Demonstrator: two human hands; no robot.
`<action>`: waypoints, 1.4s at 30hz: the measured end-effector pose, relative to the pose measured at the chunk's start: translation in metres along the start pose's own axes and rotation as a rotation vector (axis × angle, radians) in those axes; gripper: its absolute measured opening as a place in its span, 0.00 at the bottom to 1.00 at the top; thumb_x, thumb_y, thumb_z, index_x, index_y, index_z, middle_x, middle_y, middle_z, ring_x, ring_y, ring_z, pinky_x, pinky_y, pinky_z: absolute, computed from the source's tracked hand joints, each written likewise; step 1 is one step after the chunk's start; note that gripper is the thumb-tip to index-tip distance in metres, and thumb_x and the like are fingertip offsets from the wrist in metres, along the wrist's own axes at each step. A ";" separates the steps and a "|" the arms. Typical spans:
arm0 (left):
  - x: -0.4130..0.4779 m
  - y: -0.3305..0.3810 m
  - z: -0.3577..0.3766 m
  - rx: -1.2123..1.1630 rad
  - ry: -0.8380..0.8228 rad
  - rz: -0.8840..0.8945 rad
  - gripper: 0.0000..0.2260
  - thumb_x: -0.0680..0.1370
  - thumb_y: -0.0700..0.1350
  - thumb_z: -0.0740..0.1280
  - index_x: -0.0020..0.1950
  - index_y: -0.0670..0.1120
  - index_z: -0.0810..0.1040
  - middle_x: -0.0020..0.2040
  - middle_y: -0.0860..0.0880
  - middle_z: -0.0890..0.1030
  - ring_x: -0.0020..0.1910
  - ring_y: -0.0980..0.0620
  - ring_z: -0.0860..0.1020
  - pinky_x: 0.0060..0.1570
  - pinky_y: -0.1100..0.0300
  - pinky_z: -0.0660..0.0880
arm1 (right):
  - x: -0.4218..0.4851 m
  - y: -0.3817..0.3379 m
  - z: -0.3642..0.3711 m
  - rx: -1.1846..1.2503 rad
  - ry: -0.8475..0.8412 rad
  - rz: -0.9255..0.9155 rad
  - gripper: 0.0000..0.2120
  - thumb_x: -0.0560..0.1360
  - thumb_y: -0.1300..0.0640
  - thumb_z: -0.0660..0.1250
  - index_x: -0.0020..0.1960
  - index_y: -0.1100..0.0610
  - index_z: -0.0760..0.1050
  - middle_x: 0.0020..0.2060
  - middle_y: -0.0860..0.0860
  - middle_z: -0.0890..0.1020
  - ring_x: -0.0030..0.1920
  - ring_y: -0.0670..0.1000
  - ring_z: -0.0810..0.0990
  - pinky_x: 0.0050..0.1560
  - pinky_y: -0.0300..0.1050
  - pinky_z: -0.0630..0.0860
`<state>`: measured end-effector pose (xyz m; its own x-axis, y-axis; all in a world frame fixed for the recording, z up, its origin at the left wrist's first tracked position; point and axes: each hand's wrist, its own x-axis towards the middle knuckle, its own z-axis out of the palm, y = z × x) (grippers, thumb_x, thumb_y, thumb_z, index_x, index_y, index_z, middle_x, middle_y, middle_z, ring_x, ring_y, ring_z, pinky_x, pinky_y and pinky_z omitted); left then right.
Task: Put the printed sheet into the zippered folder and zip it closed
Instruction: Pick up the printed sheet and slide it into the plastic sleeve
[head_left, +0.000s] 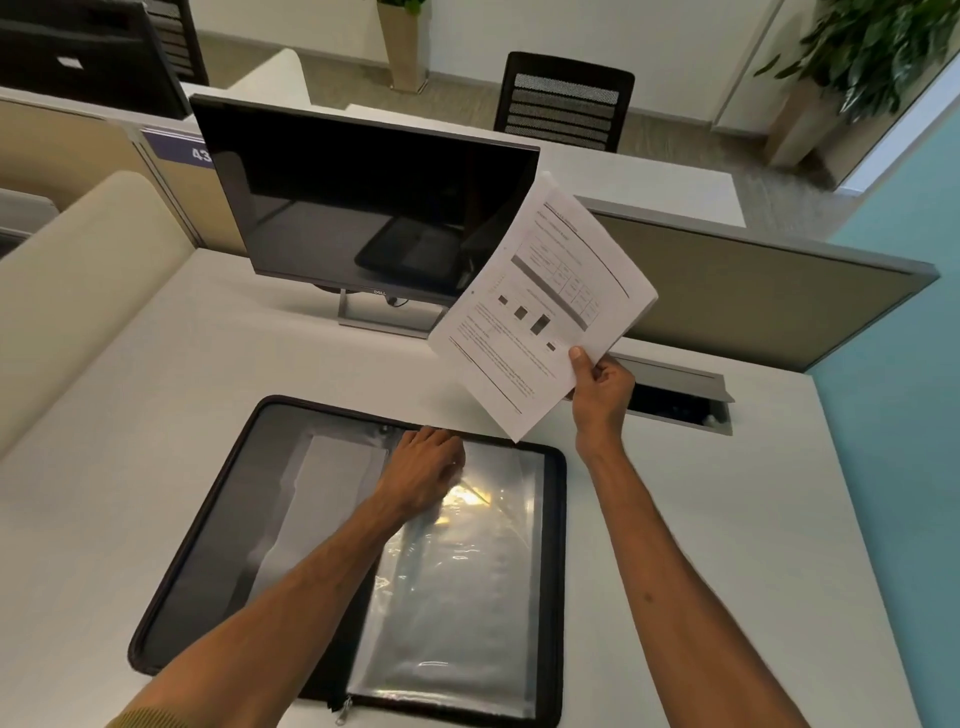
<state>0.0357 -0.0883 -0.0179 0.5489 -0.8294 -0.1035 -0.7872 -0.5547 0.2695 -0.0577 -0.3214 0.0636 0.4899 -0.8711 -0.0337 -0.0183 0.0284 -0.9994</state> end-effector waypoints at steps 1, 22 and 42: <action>0.000 -0.001 0.000 0.000 -0.001 0.005 0.08 0.86 0.53 0.65 0.61 0.54 0.80 0.62 0.56 0.81 0.66 0.53 0.75 0.70 0.55 0.69 | 0.000 -0.001 0.003 0.010 -0.002 -0.003 0.05 0.83 0.53 0.71 0.49 0.43 0.81 0.53 0.50 0.89 0.48 0.45 0.90 0.48 0.47 0.89; 0.003 0.009 0.010 -0.086 0.036 -0.015 0.12 0.87 0.51 0.66 0.69 0.51 0.74 0.69 0.54 0.82 0.69 0.50 0.79 0.74 0.53 0.71 | -0.018 0.029 0.040 -0.166 -0.123 0.007 0.11 0.85 0.51 0.68 0.64 0.54 0.82 0.52 0.48 0.88 0.46 0.44 0.89 0.45 0.41 0.88; 0.014 -0.005 0.008 -0.064 0.048 -0.072 0.11 0.86 0.50 0.67 0.68 0.52 0.80 0.68 0.55 0.81 0.69 0.51 0.75 0.72 0.54 0.70 | -0.006 0.042 0.008 -0.319 -0.241 0.091 0.13 0.85 0.53 0.68 0.62 0.62 0.80 0.55 0.55 0.87 0.52 0.52 0.88 0.52 0.50 0.88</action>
<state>0.0449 -0.0980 -0.0284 0.6176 -0.7825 -0.0793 -0.7263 -0.6062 0.3241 -0.0543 -0.3105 0.0220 0.6632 -0.7312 -0.1597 -0.3222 -0.0863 -0.9427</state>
